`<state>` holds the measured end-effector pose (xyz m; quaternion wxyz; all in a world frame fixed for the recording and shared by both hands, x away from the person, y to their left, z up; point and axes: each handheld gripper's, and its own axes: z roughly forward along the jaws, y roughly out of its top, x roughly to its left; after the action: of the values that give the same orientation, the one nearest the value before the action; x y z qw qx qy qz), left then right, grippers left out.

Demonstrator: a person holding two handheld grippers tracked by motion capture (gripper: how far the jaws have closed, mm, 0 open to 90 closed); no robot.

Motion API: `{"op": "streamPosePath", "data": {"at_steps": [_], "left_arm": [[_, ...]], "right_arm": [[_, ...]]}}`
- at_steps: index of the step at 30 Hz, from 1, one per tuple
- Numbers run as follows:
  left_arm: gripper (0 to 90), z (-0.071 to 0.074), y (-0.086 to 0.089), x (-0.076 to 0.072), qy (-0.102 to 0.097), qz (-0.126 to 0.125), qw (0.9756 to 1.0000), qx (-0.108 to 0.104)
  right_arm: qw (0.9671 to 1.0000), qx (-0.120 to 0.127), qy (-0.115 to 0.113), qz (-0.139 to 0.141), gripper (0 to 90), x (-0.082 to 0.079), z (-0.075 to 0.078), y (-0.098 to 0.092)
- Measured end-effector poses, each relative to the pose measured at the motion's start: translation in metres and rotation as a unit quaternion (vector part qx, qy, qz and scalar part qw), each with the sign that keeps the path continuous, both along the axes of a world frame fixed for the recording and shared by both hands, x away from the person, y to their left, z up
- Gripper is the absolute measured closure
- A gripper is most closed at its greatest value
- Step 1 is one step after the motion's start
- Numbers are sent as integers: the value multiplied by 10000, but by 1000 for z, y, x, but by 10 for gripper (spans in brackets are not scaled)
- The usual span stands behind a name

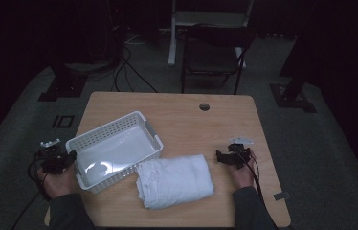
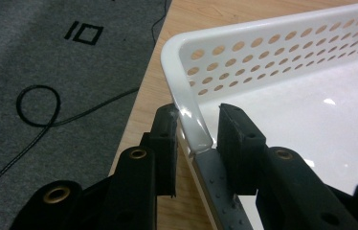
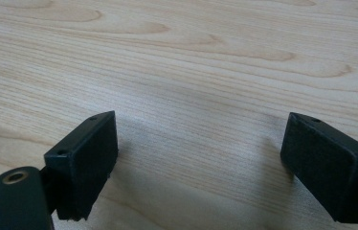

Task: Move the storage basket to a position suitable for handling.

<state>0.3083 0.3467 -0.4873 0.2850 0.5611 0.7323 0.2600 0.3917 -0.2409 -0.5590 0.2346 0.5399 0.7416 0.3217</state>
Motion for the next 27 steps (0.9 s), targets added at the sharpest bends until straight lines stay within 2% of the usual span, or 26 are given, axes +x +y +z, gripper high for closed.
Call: {"op": "streamPosePath", "data": {"at_steps": [6,15,27], "left_arm": [[705,0,-2,2,-21,127,9999,25],[744,-1,-2,10,-77,396,9991,-150],[764,-2,-4,21,-171,472,9981,-356]], "right_arm": [[10000,-2,-2,1,126,0,0,0],[10000,-1,-2,1,126,0,0,0],[10000,2,2,-9,126,0,0,0]]}}
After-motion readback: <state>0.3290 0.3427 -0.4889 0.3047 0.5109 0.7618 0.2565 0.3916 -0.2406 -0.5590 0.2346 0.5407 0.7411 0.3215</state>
